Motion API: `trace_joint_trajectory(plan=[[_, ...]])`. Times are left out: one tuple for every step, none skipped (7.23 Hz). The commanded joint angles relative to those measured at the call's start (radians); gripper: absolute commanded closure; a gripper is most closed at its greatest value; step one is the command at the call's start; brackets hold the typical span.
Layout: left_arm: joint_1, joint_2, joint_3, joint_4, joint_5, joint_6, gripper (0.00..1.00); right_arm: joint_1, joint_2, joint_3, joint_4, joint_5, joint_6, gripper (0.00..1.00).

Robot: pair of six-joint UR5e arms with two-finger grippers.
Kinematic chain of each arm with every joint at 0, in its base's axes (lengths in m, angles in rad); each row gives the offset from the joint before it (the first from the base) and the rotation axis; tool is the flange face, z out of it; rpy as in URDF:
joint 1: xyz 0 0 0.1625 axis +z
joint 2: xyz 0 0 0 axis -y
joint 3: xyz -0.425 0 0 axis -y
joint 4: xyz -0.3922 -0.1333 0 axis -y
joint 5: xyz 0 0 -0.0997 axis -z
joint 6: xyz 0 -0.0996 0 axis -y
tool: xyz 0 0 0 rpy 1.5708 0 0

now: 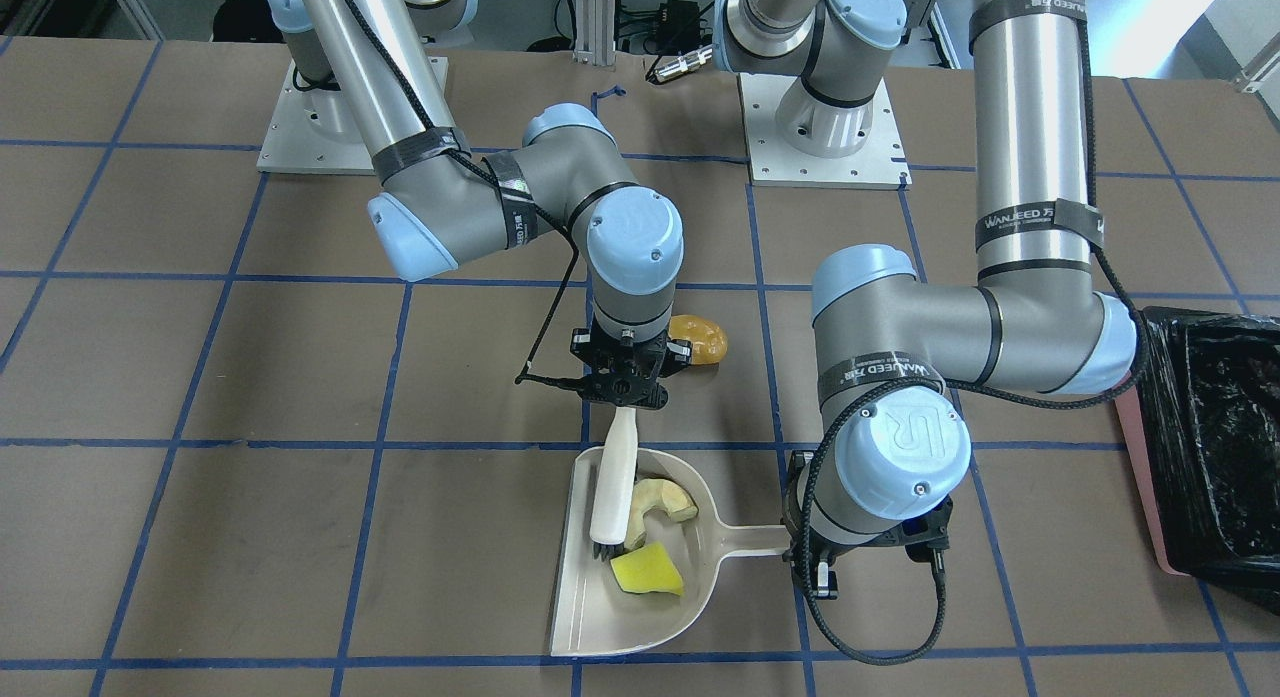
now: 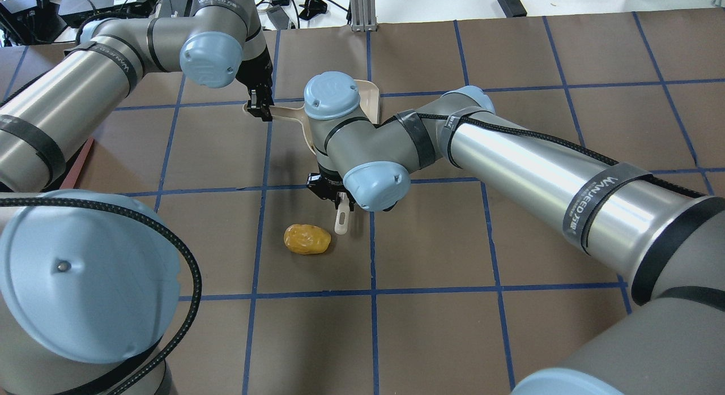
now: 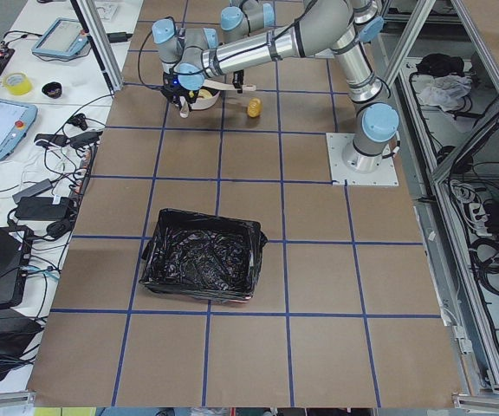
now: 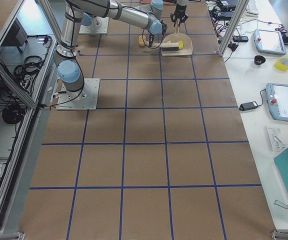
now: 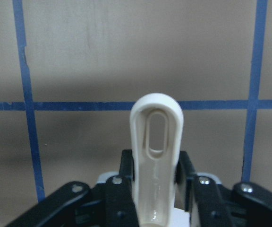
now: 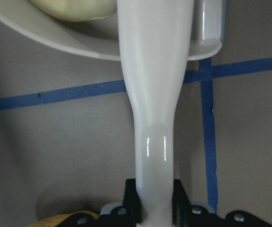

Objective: Sweep and dump trash into bin
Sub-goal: 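Sweep the sponge and peel into the dustpan with the right gripper's brush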

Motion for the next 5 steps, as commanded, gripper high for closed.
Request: trace_joint_trajectory(plan=[[0.003, -0.003, -0.003, 0.009, -0.079, 0.031, 1.00, -0.010, -0.006, -0.013, 0.024, -0.013, -0.016, 1.00], [0.005, -0.003, -0.003, 0.011, -0.101, 0.033, 1.00, -0.019, -0.028, -0.013, 0.036, -0.023, -0.066, 1.00], [0.008, -0.002, -0.003, 0.009, -0.128, 0.036, 1.00, -0.032, -0.055, -0.013, 0.051, -0.021, -0.065, 1.00], [0.010, -0.002, -0.003, 0.009, -0.130, 0.036, 1.00, -0.065, -0.080, -0.013, 0.096, -0.016, -0.070, 1.00], [0.011, 0.000, -0.003, 0.009, -0.145, 0.039, 1.00, -0.088, -0.130, -0.013, 0.149, -0.019, -0.083, 1.00]])
